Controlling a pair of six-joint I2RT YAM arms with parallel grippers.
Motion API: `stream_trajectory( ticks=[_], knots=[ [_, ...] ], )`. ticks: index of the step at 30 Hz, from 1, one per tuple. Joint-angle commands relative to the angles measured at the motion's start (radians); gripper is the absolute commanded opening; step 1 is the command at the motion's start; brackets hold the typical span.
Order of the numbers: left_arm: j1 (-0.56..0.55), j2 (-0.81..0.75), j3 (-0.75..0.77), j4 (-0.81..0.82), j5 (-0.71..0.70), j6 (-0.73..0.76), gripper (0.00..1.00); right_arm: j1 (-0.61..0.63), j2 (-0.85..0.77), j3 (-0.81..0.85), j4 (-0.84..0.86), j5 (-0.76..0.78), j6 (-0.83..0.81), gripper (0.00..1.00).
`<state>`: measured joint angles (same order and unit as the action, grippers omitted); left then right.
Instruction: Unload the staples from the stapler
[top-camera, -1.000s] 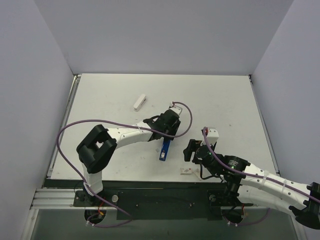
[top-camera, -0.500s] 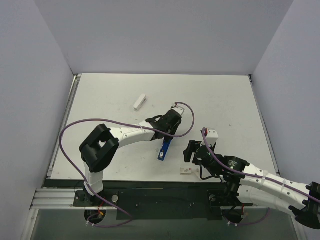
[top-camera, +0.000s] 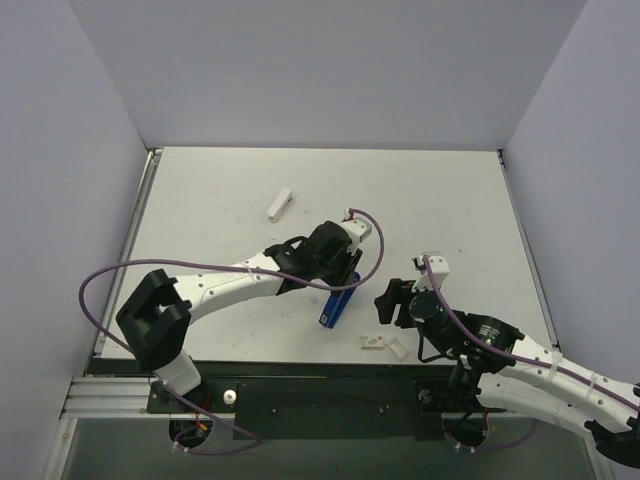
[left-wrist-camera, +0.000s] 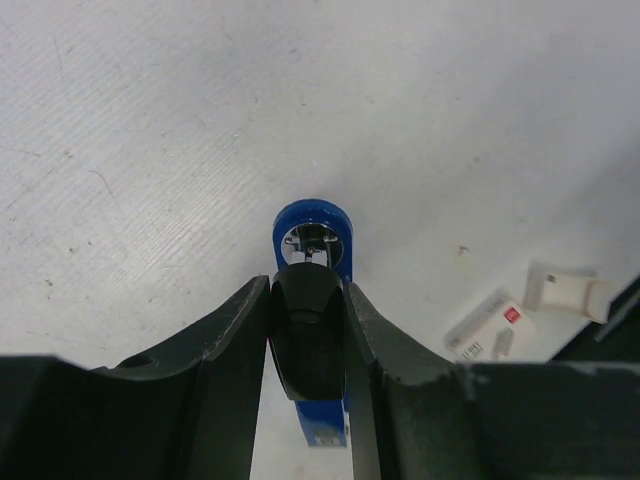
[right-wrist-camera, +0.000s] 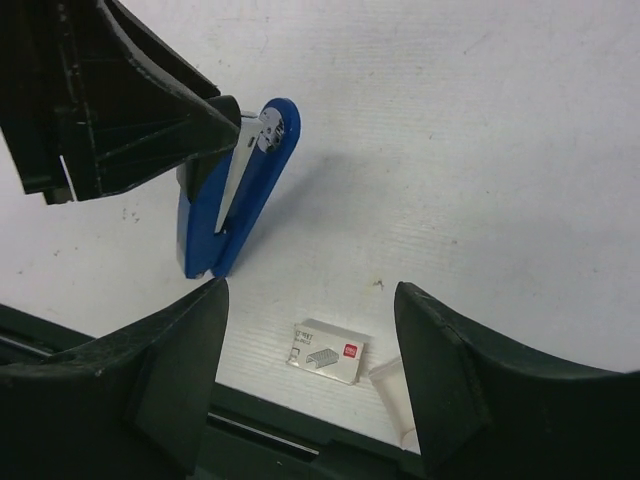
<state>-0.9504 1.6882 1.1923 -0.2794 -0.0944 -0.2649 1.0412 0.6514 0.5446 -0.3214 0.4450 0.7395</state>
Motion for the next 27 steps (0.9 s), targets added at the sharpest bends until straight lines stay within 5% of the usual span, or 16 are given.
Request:
stream_trajectory(
  ticks=[1,13,27],
  knots=[
    [-0.011,-0.163,-0.04,0.117,0.16,0.046,0.0,-0.006,-0.029,0.069,-0.045,-0.041,-0.112,0.62],
    [-0.016,-0.459,-0.23,0.241,0.514,0.072,0.0,0.0,-0.078,0.189,-0.047,-0.394,-0.394,0.58],
    [-0.019,-0.68,-0.39,0.388,0.843,0.096,0.0,0.063,0.066,0.417,-0.149,-0.709,-0.635,0.55]
  ],
)
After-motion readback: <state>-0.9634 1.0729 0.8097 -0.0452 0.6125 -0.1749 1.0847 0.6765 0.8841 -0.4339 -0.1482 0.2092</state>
